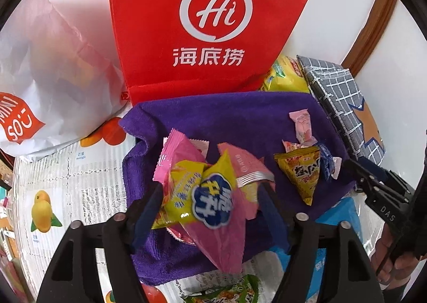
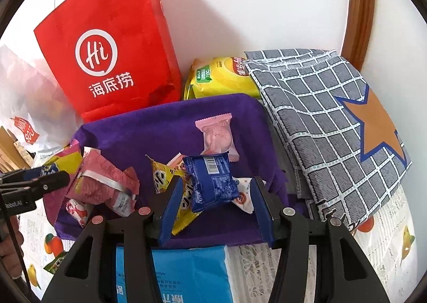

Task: Organize snacks
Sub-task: 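Lower the blue packet onto the towel and open the right gripper while the left lowers its bag, then move both open grippers back from the towel toward the loose snacks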

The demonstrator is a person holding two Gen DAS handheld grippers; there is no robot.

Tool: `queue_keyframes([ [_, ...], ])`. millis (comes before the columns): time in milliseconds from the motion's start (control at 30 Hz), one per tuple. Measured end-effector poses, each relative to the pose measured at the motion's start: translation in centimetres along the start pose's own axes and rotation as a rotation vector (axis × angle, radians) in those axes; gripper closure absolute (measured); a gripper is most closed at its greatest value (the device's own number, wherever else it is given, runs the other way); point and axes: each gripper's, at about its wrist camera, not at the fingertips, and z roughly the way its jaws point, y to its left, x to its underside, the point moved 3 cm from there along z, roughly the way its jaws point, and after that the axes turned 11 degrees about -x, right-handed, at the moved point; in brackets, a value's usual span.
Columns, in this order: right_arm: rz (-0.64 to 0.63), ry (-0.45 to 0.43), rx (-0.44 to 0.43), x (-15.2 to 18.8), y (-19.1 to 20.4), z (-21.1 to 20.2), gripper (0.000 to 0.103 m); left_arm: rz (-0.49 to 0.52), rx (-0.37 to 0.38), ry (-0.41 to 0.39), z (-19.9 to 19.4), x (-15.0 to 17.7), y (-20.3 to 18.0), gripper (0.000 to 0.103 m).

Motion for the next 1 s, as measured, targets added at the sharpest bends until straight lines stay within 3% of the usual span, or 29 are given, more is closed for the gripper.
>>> queue_keyframes([
  [367, 0.004, -0.019, 0.02, 0.0, -0.1, -1.6, 0.051, -0.034, 0.075, -0.042, -2.1, -0.3, 0.0, 0.023],
  [700, -0.024, -0.034, 0.049, 0.9, -0.1, -4.8, 0.051, -0.03, 0.08, -0.058, -4.2, 0.1, -0.5, 0.018],
  [1000, -0.009, -0.047, 0.066, 2.7, -1.2, -7.8, 0.044, -0.009, 0.071, -0.075, -6.3, 1.1, -1.3, 0.018],
])
